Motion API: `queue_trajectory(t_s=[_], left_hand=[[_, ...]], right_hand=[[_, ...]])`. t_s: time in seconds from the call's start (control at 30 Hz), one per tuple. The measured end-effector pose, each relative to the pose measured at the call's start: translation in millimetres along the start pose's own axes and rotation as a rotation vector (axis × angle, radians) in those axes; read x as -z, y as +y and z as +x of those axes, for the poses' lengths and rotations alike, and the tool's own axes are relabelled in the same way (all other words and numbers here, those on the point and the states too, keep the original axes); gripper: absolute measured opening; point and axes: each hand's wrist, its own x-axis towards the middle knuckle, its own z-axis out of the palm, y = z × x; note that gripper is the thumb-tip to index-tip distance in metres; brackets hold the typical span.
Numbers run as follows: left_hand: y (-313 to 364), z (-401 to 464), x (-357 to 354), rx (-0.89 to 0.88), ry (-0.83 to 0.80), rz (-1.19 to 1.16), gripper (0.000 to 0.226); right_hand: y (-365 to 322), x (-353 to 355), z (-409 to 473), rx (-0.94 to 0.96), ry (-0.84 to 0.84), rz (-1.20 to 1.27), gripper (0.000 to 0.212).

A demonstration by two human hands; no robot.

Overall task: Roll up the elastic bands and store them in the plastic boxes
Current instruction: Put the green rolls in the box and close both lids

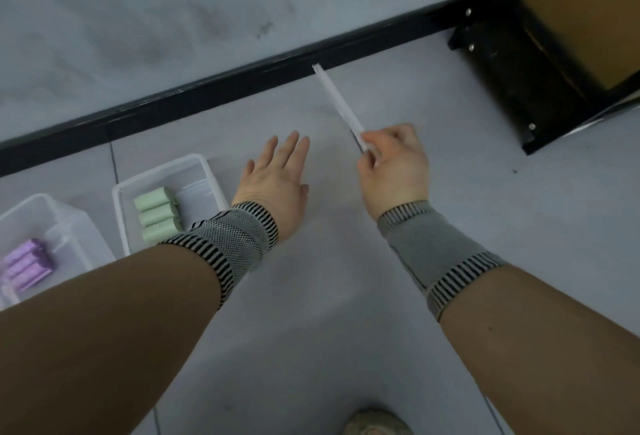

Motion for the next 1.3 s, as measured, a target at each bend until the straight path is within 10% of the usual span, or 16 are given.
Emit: queue_trajectory(t_s=[0.33,0.7,1.3], left_hand=[[-19.4,-22.5,-36.6,0.078,-0.154,-0.02,0.073],[14.7,5.9,-68.9,0.362,-0.235,-0.388,0.064],[13.5,4.5,-72.2,0.32,-0.261,-0.388,0.076]], right_hand=[[12.4,-48.8,-61.7,0.035,-0.54,-0.16,0.037],[78.1,-52.9,-25.0,-0.201,-0.605,-0.429,0.076],[66.2,-55.7,-34.3,-0.293,-0.522,-0.236,0.082]])
